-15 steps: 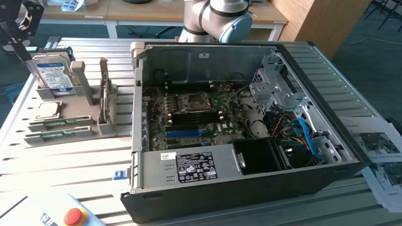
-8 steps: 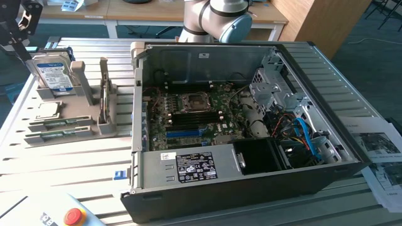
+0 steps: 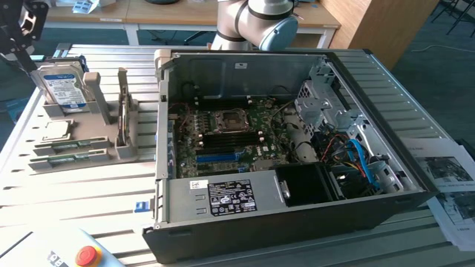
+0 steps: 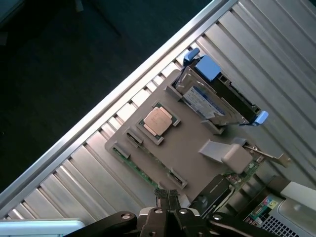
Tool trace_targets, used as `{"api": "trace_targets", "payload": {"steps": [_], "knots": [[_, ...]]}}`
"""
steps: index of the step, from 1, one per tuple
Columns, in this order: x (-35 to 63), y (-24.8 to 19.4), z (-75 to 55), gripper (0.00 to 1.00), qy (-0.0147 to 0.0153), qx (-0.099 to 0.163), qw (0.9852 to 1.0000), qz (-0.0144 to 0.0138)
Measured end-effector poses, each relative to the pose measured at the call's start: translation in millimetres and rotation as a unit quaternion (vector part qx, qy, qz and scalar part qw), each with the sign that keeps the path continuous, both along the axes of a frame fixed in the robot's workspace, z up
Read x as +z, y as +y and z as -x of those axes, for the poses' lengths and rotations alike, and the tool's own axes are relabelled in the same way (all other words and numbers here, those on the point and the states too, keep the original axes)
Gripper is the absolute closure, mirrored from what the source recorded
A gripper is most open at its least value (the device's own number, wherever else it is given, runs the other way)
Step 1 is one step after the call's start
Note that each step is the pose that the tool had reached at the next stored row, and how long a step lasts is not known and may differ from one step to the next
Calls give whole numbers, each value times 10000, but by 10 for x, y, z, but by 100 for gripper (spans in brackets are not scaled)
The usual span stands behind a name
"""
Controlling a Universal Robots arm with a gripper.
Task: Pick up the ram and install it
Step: 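Pick up the ram and move it above insertion slot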
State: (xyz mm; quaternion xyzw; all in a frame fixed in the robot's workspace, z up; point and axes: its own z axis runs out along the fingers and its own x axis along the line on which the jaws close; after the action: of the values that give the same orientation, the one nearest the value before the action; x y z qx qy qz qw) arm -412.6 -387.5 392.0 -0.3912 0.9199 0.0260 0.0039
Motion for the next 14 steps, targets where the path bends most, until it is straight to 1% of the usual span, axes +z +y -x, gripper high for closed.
{"api": "trace_targets", "payload": {"steps": [4,7,10,14], "knots": [[0,0,0,90,0,264,9997,0],[0,0,0,90,0,473,9989,0],[0,0,0,90,0,697,9976,0],[0,0,0,90,0,985,9951,0]]}}
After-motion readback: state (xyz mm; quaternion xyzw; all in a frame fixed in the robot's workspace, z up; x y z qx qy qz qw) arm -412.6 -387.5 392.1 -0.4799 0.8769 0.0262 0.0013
